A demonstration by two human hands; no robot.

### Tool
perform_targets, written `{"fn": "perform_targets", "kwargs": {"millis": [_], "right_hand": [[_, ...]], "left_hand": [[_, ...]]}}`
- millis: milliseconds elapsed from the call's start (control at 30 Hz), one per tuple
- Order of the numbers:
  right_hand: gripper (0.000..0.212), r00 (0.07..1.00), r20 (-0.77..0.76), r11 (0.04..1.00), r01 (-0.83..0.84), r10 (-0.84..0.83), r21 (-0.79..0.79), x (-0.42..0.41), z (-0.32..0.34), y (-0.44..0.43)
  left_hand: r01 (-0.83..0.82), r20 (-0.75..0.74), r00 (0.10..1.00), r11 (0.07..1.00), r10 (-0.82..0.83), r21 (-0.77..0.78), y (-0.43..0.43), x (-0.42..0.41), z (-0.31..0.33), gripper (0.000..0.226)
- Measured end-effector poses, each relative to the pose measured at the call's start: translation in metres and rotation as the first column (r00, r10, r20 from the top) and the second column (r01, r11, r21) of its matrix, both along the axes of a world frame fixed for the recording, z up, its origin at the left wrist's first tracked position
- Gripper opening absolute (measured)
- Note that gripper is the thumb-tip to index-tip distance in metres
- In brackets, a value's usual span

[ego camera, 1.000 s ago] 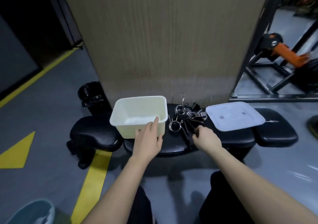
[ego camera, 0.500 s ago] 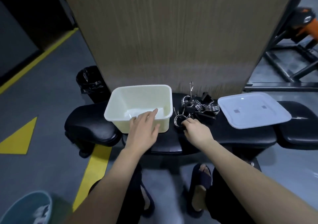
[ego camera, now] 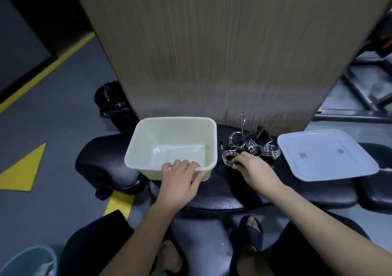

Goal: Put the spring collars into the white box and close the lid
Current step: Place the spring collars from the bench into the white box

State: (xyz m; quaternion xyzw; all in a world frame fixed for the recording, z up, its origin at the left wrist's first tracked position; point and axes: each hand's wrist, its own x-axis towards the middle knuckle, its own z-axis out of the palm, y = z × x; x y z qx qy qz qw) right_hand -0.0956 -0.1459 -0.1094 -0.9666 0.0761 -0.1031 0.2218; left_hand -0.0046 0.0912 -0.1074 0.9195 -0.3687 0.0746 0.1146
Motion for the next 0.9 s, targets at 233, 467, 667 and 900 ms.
{"fn": "perform_targets", "kwargs": {"millis": [233, 467, 667, 900], "right_hand": [[0.01, 0.96, 0.272, 0.993, 0.032, -0.062, 0.113, -0.012, 0.055, -0.014], [0.014, 0.918, 0.197, 0.921, -0.287, 0.343, -0.264, -0.003, 0.111, 0.026], [0.046, 0.855, 0.002, 0.763, -0.461, 0.518, -0.452, 0.021, 0.117, 0.046], [0.058, 1.0, -0.016, 0.979, -0.02, 0.024, 0.205, 0.049, 0.051, 0.043]], "left_hand": [[0.028, -0.128, 0.992, 0.998, -0.021, 0.054, -0.003, 0.0, 0.009, 0.049], [0.078, 0.27, 0.963, 0.939, 0.016, -0.336, 0.021, 0.026, 0.075, 0.066], [0.113, 0.379, 0.904, 0.967, -0.196, 0.23, 0.05, 0.065, 0.095, 0.003], [0.007, 0.088, 0.995, 0.896, -0.052, 0.445, 0.043, 0.089, 0.08, 0.008]]}}
